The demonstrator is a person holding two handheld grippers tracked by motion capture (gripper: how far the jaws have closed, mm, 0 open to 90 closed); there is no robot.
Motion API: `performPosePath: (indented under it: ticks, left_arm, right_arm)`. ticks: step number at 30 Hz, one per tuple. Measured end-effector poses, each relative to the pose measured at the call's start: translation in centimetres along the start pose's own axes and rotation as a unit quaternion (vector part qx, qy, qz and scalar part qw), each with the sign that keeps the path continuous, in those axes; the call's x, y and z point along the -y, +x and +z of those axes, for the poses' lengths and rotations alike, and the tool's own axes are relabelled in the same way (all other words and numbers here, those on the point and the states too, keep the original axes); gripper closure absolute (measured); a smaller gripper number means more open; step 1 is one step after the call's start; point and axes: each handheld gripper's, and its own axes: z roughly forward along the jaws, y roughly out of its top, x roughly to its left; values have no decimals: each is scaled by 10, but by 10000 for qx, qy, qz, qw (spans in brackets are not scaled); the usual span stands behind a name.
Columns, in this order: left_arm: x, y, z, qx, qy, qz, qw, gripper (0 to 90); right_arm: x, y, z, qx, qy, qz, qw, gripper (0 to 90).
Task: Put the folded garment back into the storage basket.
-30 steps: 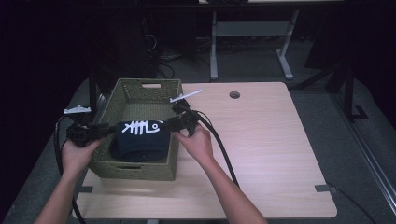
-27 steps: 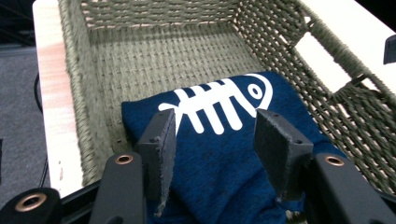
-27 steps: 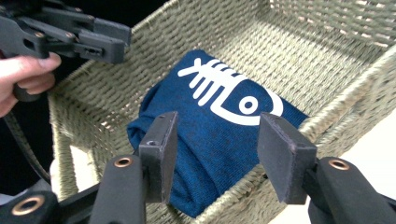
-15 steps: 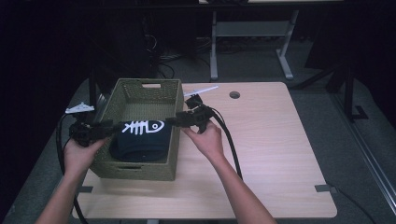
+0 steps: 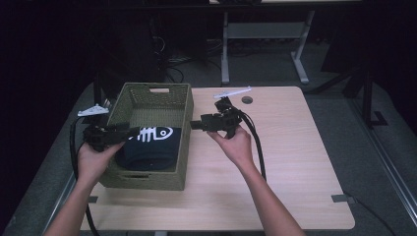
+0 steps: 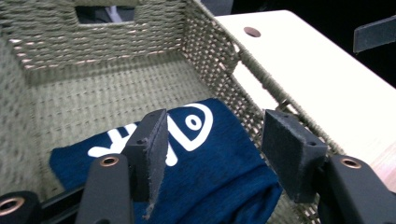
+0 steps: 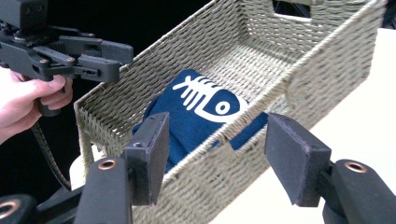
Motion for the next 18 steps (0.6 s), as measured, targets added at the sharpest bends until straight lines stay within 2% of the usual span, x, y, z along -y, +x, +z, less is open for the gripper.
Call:
performPosePath:
  ticks: [5,9,15,18]
  left_arm:
    - [-2,-7,3,80,-84,2,9999,378]
    - [-4,-14,7,104,-75,84,9999,356]
    - [-5,-22,12,132,-38,66,9999,335]
    - [-6,-26,13,166,-10,137,9998,326]
  right_arm:
    - [3,-6,-12,36,-42,34,10000,382]
    - [8,-14,-28,79,-93,65,9999,361]
    - [11,-20,-41,98,-210,87,9997,353]
    - [12,-21,-46,107,-228,54,9997,339]
